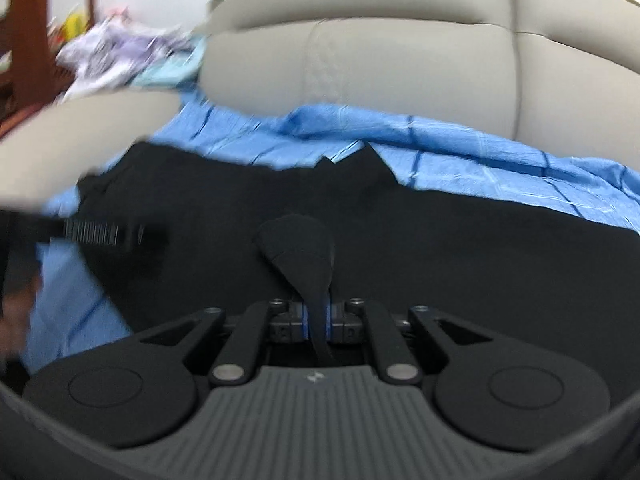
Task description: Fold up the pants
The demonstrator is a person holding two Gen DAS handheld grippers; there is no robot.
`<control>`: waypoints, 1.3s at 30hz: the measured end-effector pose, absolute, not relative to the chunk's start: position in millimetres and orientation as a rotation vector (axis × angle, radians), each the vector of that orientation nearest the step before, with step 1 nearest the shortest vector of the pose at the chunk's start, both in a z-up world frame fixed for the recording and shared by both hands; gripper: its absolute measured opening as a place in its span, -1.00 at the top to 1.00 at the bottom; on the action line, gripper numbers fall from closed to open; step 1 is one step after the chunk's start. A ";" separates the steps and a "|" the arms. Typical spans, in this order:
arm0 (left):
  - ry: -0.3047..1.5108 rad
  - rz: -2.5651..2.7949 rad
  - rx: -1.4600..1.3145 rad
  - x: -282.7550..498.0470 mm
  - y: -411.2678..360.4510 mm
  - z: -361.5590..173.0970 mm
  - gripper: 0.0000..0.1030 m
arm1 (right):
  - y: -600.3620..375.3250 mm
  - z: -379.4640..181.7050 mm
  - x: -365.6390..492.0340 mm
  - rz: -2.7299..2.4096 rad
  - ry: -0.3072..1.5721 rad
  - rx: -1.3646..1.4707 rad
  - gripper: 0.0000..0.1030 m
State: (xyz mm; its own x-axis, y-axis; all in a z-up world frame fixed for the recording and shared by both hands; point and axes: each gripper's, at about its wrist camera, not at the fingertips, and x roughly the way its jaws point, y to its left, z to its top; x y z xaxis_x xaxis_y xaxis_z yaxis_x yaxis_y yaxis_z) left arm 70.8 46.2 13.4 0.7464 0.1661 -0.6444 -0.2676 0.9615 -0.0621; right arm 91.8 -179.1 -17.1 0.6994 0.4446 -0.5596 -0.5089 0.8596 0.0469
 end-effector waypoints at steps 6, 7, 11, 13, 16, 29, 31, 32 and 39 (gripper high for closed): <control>0.667 0.179 -0.176 64.7 43.6 28.4 -0.43 | -174.3 -19.3 65.3 0.601 0.584 -0.148 -0.16; 0.659 0.160 -0.172 63.8 40.3 30.8 -0.43 | -175.6 -18.2 61.9 0.625 0.586 -0.136 -0.32; 0.632 0.077 -0.142 65.2 18.0 39.0 -0.43 | -186.7 -9.9 45.1 0.647 0.559 -0.105 -0.50; 0.632 0.036 -0.123 69.9 3.3 40.2 -0.42 | -197.7 -4.2 40.6 0.628 0.533 -0.082 -0.68; 0.648 -0.023 -0.098 76.6 -19.1 36.6 -0.19 | -224.1 3.5 37.8 0.519 0.482 -0.049 -0.77; 0.713 -0.052 0.000 121.2 -76.9 10.9 0.07 | -380.7 -1.3 128.1 -0.049 0.543 0.161 -0.81; 0.735 -0.027 -0.004 136.2 -75.4 8.1 0.03 | -385.7 0.3 157.5 -0.004 0.578 0.202 -0.81; 0.743 -0.019 -0.014 142.6 -73.8 6.7 -0.03 | -385.0 0.0 170.1 0.028 0.600 0.207 -0.81; 0.769 -0.045 -0.085 174.8 -69.9 2.8 -0.02 | -362.6 -14.3 187.0 0.084 0.651 0.119 0.51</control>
